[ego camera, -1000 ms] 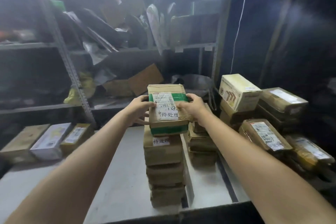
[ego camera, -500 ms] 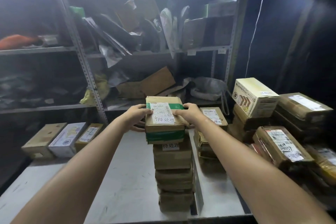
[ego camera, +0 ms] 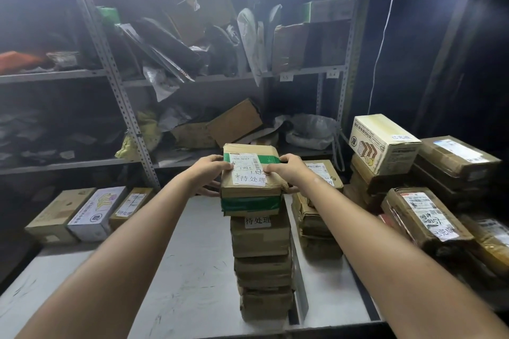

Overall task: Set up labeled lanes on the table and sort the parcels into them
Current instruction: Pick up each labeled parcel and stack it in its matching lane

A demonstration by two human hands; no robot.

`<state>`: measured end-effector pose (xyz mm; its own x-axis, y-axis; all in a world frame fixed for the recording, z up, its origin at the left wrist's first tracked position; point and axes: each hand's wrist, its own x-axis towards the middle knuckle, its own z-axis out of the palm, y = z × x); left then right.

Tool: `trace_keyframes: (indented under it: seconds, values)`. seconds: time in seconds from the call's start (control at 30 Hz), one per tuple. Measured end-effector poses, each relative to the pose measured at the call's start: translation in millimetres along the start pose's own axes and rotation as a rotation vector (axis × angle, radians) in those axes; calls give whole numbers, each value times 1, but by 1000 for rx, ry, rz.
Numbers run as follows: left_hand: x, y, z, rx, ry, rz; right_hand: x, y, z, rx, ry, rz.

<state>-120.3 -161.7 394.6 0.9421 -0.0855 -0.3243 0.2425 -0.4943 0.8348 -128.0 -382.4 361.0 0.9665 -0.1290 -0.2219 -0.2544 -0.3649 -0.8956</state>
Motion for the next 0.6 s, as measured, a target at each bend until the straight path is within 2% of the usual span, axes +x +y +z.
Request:
trace_keyframes:
  seconds: [0.13,0.27,0.47,0.6]
  values:
    - [0,0,-3,39,36,-2,6,-8,1,-107,47,-35]
    - [-6,-5,-18,129,170,3,8,-33,3,-299,118,-120]
    - [-31,-53,-82,306,327,14,-1,-80,60,-607,33,-333]
    - [-51,-97,-137,392,396,-43,-9,-112,123,-705,-28,-479]
